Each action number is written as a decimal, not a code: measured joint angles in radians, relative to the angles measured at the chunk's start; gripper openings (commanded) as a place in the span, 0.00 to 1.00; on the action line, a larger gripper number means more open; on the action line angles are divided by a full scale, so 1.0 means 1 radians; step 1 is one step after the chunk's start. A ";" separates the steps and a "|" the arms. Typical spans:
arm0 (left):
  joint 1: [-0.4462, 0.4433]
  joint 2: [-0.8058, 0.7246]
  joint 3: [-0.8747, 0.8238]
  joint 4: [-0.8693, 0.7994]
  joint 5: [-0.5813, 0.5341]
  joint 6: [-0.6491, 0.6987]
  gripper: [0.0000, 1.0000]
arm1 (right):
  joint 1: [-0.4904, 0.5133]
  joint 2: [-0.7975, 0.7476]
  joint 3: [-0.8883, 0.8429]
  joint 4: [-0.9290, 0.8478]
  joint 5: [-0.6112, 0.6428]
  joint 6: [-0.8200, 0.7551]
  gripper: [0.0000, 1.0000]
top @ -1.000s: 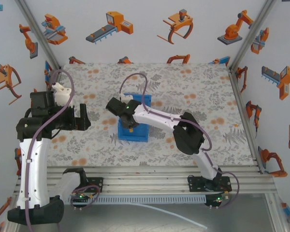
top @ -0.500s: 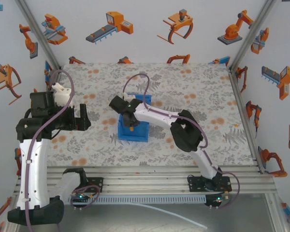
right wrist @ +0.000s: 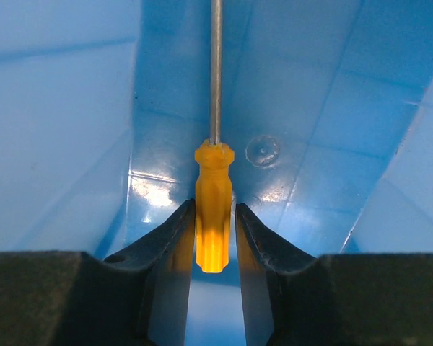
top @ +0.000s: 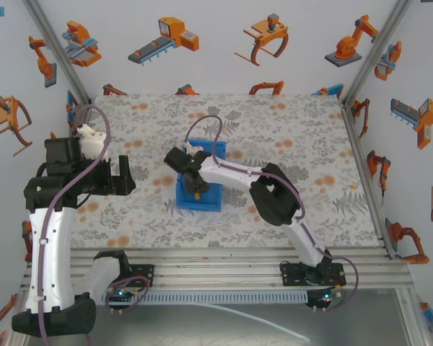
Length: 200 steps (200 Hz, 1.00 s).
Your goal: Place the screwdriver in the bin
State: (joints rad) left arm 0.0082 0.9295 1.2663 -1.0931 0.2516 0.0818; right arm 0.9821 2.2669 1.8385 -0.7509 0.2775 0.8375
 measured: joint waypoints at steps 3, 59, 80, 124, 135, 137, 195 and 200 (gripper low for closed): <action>0.000 0.000 0.000 0.000 0.000 0.000 0.97 | 0.000 0.000 0.000 0.001 0.000 0.000 0.34; 0.000 -0.001 0.000 0.000 0.000 0.000 0.97 | -0.002 -0.019 -0.014 -0.004 0.012 -0.001 0.41; 0.000 -0.001 0.000 0.000 0.000 0.000 0.97 | -0.002 -0.062 -0.021 -0.027 0.031 -0.006 0.43; 0.000 -0.001 0.000 0.000 0.004 0.000 0.97 | -0.003 -0.203 -0.019 -0.071 0.067 -0.027 0.45; 0.000 -0.001 0.000 0.000 0.003 0.000 0.97 | -0.003 -0.233 -0.016 -0.075 0.073 -0.032 0.47; 0.000 -0.001 0.000 0.000 0.003 0.000 0.97 | -0.004 -0.240 -0.016 -0.075 0.074 -0.035 0.48; 0.000 0.013 -0.046 0.011 -0.047 -0.004 0.97 | -0.004 -0.454 -0.041 -0.066 0.130 -0.116 0.89; 0.000 0.016 -0.056 0.016 -0.057 -0.007 0.97 | -0.004 -0.481 -0.053 -0.063 0.141 -0.117 0.98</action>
State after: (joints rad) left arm 0.0082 0.9451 1.2102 -1.0771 0.1947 0.0750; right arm 0.9779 1.7855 1.7851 -0.8139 0.4183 0.7204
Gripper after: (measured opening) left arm 0.974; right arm 0.800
